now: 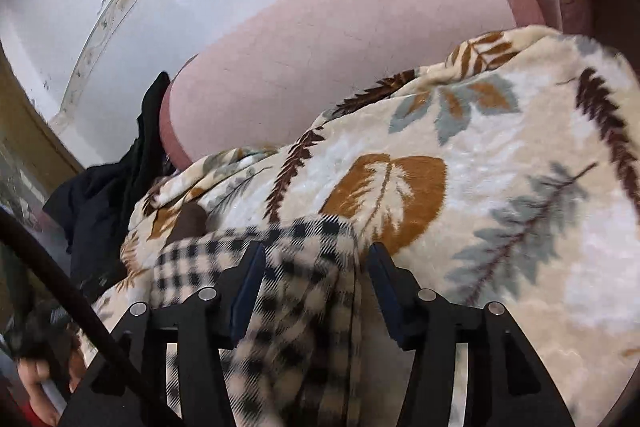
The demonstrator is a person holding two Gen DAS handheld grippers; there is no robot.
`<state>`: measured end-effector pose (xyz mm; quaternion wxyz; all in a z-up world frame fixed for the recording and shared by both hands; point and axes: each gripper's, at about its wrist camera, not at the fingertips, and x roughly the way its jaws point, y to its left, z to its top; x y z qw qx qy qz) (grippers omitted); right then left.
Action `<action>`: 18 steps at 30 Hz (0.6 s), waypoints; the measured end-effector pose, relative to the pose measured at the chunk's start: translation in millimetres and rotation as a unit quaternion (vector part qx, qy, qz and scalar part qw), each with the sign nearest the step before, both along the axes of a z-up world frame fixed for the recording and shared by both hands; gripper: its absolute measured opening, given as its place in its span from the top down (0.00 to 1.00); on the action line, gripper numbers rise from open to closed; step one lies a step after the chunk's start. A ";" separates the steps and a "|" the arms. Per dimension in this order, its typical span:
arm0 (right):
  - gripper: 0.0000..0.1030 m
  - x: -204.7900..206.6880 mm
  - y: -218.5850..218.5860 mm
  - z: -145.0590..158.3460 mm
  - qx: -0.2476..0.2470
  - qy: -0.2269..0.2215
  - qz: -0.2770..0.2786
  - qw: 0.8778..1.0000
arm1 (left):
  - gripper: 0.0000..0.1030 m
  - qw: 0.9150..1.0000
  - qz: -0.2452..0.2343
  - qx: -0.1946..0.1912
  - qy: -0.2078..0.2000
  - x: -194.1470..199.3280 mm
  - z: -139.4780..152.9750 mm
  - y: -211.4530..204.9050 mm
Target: Fold large clothes
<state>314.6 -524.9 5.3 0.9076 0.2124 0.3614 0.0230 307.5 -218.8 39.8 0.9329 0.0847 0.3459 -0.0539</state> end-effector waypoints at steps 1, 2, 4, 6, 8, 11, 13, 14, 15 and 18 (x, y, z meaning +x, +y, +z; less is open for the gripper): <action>0.39 -12.8 4.4 8.4 -0.013 0.002 0.006 1.000 | 0.27 1.000 0.002 0.013 -0.024 -21.1 5.0 1.4; 0.35 -23.5 7.5 12.7 -0.021 0.005 0.009 1.000 | 0.23 0.998 0.006 0.022 -0.051 -46.0 11.0 5.4; 0.30 -55.5 17.2 20.7 -0.038 0.019 0.014 0.999 | 0.17 0.996 0.013 0.018 -0.086 -94.1 20.7 16.6; 0.30 -89.4 26.2 19.1 -0.038 0.037 0.023 0.998 | 0.14 0.995 0.017 0.001 -0.102 -135.4 24.1 26.9; 0.30 -135.9 39.1 11.7 -0.039 0.050 0.030 0.998 | 0.12 0.995 0.022 -0.011 -0.100 -167.1 22.1 33.6; 0.30 -183.4 58.6 0.1 -0.061 0.060 0.034 0.996 | 0.12 0.997 0.010 -0.039 -0.066 -201.8 9.1 38.8; 0.30 -202.9 72.4 -2.0 -0.073 0.048 0.044 0.995 | 0.12 0.998 0.014 -0.048 -0.045 -217.8 -1.9 43.7; 0.31 -203.5 79.1 0.9 -0.075 0.034 0.056 0.995 | 0.12 0.998 0.017 -0.050 -0.037 -223.5 -9.0 47.1; 0.38 -200.9 87.0 4.2 -0.081 0.018 0.069 0.994 | 0.12 0.998 0.021 -0.048 -0.031 -224.0 -14.5 49.1; 0.70 -180.3 117.7 14.7 -0.091 -0.028 0.117 0.989 | 0.12 0.998 0.041 -0.053 -0.001 -225.1 -25.4 61.4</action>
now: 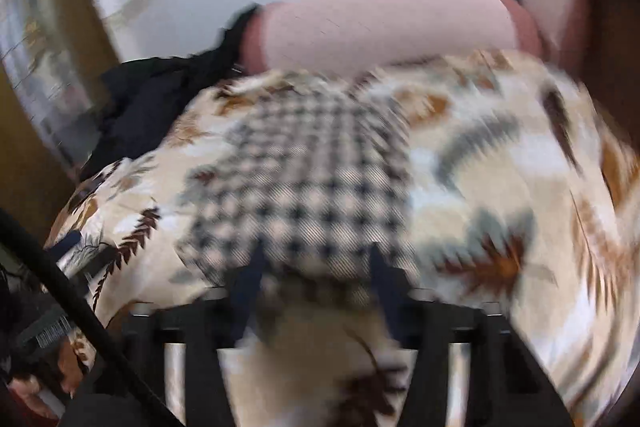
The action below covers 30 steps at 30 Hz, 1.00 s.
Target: Fold large clothes
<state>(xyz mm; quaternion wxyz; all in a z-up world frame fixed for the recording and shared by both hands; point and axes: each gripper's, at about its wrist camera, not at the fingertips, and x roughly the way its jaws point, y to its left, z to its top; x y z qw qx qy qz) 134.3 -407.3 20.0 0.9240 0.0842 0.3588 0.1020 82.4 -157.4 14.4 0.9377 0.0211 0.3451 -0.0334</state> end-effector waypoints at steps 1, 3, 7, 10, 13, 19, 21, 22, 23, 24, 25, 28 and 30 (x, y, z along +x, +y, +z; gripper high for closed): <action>0.71 8.7 8.4 -1.0 0.031 0.002 0.026 0.999 | 0.12 1.000 0.008 -0.011 0.010 0.5 -1.4 7.1; 0.71 28.9 23.2 -14.2 0.105 0.035 0.080 0.991 | 0.12 0.999 0.019 -0.020 0.017 -0.2 -2.5 17.0; 0.71 60.0 42.8 -81.2 0.127 0.148 0.085 0.977 | 0.12 0.999 0.039 -0.014 0.011 -4.1 -3.1 31.3; 0.74 55.4 28.7 -95.2 0.168 0.169 0.077 0.968 | 0.12 0.999 0.037 -0.011 0.005 -5.0 -1.2 32.2; 0.72 29.5 15.6 -66.0 0.131 0.144 0.073 0.978 | 0.12 1.000 0.026 0.004 -0.008 -9.1 -0.4 22.0; 0.37 -60.2 -4.8 -28.7 -0.062 0.073 -0.032 0.995 | 0.12 1.000 -0.015 0.002 -0.018 -27.3 -5.0 -8.7; 0.30 -84.6 -18.6 -26.7 -0.076 0.058 -0.071 0.993 | 0.12 1.000 -0.027 0.001 -0.006 -29.8 -9.3 -15.8; 0.29 -98.5 -25.1 -30.2 -0.075 0.055 -0.092 0.991 | 0.12 0.999 -0.033 0.000 0.003 -31.1 -12.3 -19.5; 0.29 -109.6 -30.8 -36.0 -0.072 0.057 -0.112 0.989 | 0.12 0.999 -0.036 0.001 0.012 -32.0 -15.8 -22.5; 0.29 -113.9 -30.8 -38.0 -0.074 0.059 -0.124 0.988 | 0.12 0.999 -0.038 0.000 0.023 -32.8 -19.8 -25.1; 0.29 -118.0 -31.2 -45.1 -0.081 0.065 -0.135 0.985 | 0.12 0.999 -0.042 -0.001 0.033 -33.8 -24.2 -27.2; 0.29 -112.6 -25.5 -51.0 -0.098 0.081 -0.125 0.984 | 0.12 0.998 -0.043 0.014 0.052 -36.7 -35.7 -31.4; 0.29 -110.9 -21.9 -48.3 -0.100 0.069 -0.125 0.985 | 0.12 0.998 -0.038 0.019 0.057 -38.7 -40.7 -31.7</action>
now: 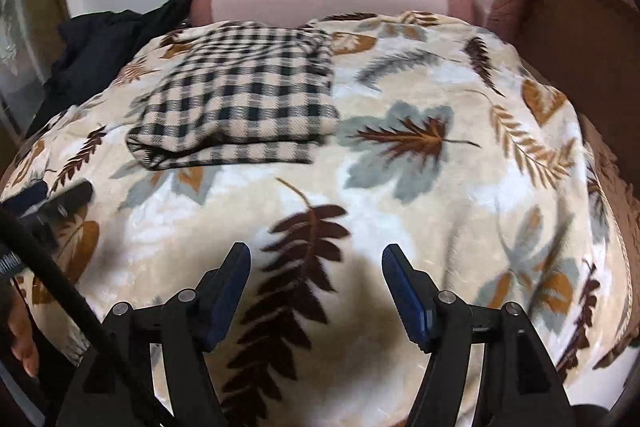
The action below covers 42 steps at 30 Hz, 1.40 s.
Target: Fold large clothes
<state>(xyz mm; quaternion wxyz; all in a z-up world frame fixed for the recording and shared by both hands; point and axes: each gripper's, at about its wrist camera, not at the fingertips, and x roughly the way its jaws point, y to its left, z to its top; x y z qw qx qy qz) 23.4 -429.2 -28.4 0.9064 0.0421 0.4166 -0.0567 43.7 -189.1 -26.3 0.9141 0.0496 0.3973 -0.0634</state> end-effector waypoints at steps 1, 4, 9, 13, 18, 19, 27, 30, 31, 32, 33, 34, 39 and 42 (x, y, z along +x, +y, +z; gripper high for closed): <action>0.29 -0.2 2.1 1.9 -0.004 -0.008 -0.003 1.000 | 0.12 1.000 0.005 0.001 0.003 -0.9 -1.5 0.8; 0.28 2.0 7.6 2.9 -0.021 -0.029 -0.013 0.999 | 0.12 1.000 0.013 0.000 0.010 -4.1 -3.2 3.8; 0.27 18.4 12.6 -5.8 -0.037 -0.020 -0.027 0.999 | 0.12 1.000 -0.003 0.014 0.008 -13.3 -11.3 2.2; 0.27 25.7 21.9 -7.1 -0.033 -0.021 -0.020 0.999 | 0.12 1.000 -0.004 0.026 0.008 -9.3 -18.5 4.7; 0.25 26.5 33.6 -6.2 -0.068 -0.029 -0.004 0.997 | 0.12 0.999 0.024 0.003 0.022 3.2 -20.3 23.7; 0.25 26.5 33.8 -6.7 -0.068 -0.027 -0.002 0.997 | 0.12 0.999 0.029 0.000 0.023 5.6 -19.7 26.9; 0.25 29.7 37.1 -12.9 -0.075 -0.011 0.001 0.997 | 0.12 0.999 0.029 -0.019 0.033 6.6 -15.0 31.1; 0.25 30.5 42.3 -16.1 -0.084 -0.005 0.008 0.996 | 0.12 0.999 0.019 -0.025 0.033 4.2 -12.8 27.9; 0.25 30.3 44.3 -16.5 -0.089 -0.005 0.010 0.996 | 0.12 0.999 0.017 -0.026 0.033 3.2 -12.1 26.3; 0.25 30.1 45.8 -16.8 -0.093 -0.006 0.011 0.996 | 0.12 0.999 0.015 -0.028 0.035 2.7 -12.1 25.6; 0.25 29.9 47.0 -16.9 -0.097 -0.006 0.013 0.995 | 0.12 0.999 0.012 -0.032 0.037 2.3 -12.2 25.3; 0.25 29.6 48.0 -16.9 -0.100 -0.007 0.014 0.995 | 0.12 0.999 0.011 -0.036 0.040 2.1 -12.6 25.0; 0.24 29.7 47.8 -16.4 -0.104 -0.008 0.015 0.994 | 0.12 0.998 0.007 -0.043 0.051 2.3 -16.1 23.5; 0.24 30.2 47.5 -17.0 -0.105 -0.005 0.010 0.994 | 0.12 0.997 0.008 -0.049 0.061 3.8 -19.3 24.8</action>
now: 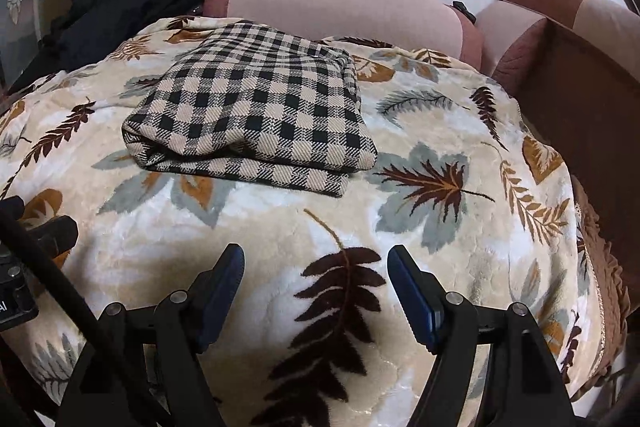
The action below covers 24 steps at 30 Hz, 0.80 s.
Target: Fold large clothes
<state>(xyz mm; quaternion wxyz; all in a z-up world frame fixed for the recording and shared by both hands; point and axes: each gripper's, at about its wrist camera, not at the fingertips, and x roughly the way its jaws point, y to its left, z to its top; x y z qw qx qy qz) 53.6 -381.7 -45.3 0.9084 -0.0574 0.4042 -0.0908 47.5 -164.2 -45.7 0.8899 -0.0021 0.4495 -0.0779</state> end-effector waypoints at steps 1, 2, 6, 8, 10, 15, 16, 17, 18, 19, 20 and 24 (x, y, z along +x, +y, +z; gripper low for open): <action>0.24 0.1 -0.6 -0.2 0.000 0.001 -0.001 1.000 | 0.12 1.000 0.001 -0.003 0.005 0.6 -1.2 0.5; 0.24 0.2 -0.7 -0.4 0.001 0.002 -0.003 1.000 | 0.12 1.000 0.001 -0.004 0.007 0.9 -1.9 0.7; 0.24 0.4 -1.2 -0.1 0.000 0.001 -0.003 1.000 | 0.12 1.000 0.002 -0.003 0.007 0.4 -2.7 0.3; 0.24 0.3 -1.1 -0.2 0.000 0.000 -0.003 1.000 | 0.12 1.000 0.001 -0.003 0.008 0.9 -3.0 0.2; 0.24 -0.1 -0.2 0.1 -0.001 -0.001 -0.002 1.000 | 0.12 1.000 -0.001 -0.003 0.008 0.6 -3.3 0.0; 0.23 -1.4 3.1 1.5 -0.004 -0.005 -0.002 1.000 | 0.12 1.000 0.001 -0.007 0.013 1.8 -4.8 1.1; 0.23 -1.3 3.1 1.8 -0.004 -0.006 -0.002 1.000 | 0.12 1.000 0.001 -0.007 0.013 1.6 -4.7 0.8; 0.23 -1.3 2.8 1.9 -0.004 -0.006 -0.002 1.000 | 0.12 1.000 0.001 -0.008 0.014 2.0 -5.0 1.1; 0.23 -1.5 3.8 1.9 -0.004 -0.006 -0.002 1.000 | 0.12 1.000 0.001 -0.009 0.015 2.3 -5.3 1.4; 0.23 -1.7 3.9 2.2 -0.005 -0.007 -0.003 1.000 | 0.12 1.000 0.001 -0.009 0.015 2.3 -5.3 1.4; 0.23 -1.9 4.8 2.4 -0.005 -0.007 -0.003 1.000 | 0.12 1.000 0.001 -0.009 0.014 2.4 -5.8 1.3; 0.22 -2.2 6.5 2.8 -0.005 -0.008 -0.003 1.000 | 0.12 1.000 -0.002 -0.005 0.006 0.7 -5.2 -0.2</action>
